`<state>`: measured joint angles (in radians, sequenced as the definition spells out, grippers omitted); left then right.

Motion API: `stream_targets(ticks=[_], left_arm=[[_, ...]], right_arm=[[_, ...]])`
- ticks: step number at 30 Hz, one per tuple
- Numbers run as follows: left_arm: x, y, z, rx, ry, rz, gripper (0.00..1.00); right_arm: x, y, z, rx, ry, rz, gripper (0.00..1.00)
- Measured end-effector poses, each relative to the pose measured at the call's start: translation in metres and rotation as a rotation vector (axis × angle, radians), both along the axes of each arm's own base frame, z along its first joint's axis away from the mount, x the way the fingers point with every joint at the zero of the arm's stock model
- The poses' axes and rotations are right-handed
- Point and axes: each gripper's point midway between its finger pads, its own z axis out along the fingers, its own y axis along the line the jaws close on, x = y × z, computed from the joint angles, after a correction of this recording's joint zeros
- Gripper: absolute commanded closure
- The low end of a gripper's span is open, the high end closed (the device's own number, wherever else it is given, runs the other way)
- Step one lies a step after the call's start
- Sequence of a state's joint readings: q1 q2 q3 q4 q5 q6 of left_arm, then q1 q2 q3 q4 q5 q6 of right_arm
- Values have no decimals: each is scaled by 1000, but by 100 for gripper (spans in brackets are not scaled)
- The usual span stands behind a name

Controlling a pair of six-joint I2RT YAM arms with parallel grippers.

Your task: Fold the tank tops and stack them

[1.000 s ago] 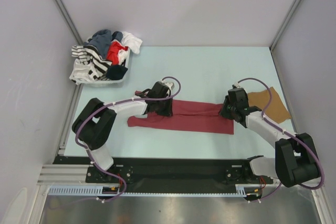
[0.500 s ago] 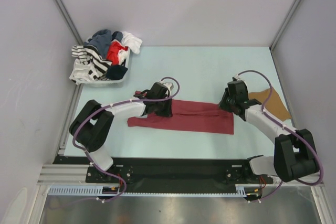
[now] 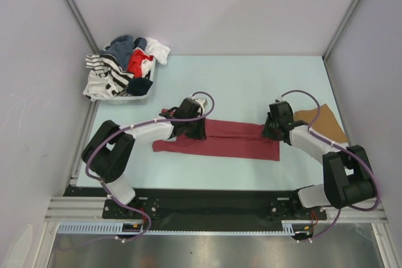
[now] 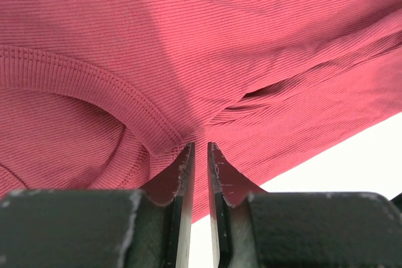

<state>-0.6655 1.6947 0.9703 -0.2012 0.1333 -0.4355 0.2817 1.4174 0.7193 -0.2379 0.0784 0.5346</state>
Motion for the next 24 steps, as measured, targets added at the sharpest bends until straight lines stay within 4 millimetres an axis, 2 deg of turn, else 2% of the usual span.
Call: stream_targets(ticks=[8, 16, 24], left_arm=[[1, 1, 6, -3, -13, 4, 84], [1, 4, 8, 7, -19, 12, 84], [0, 11, 23, 15, -48, 30, 82]], right_arm=[[-16, -2, 17, 25, -50, 8, 76], [-33, -3, -6, 47, 26, 7, 79], [-44, -5, 1, 72, 16, -30, 77]])
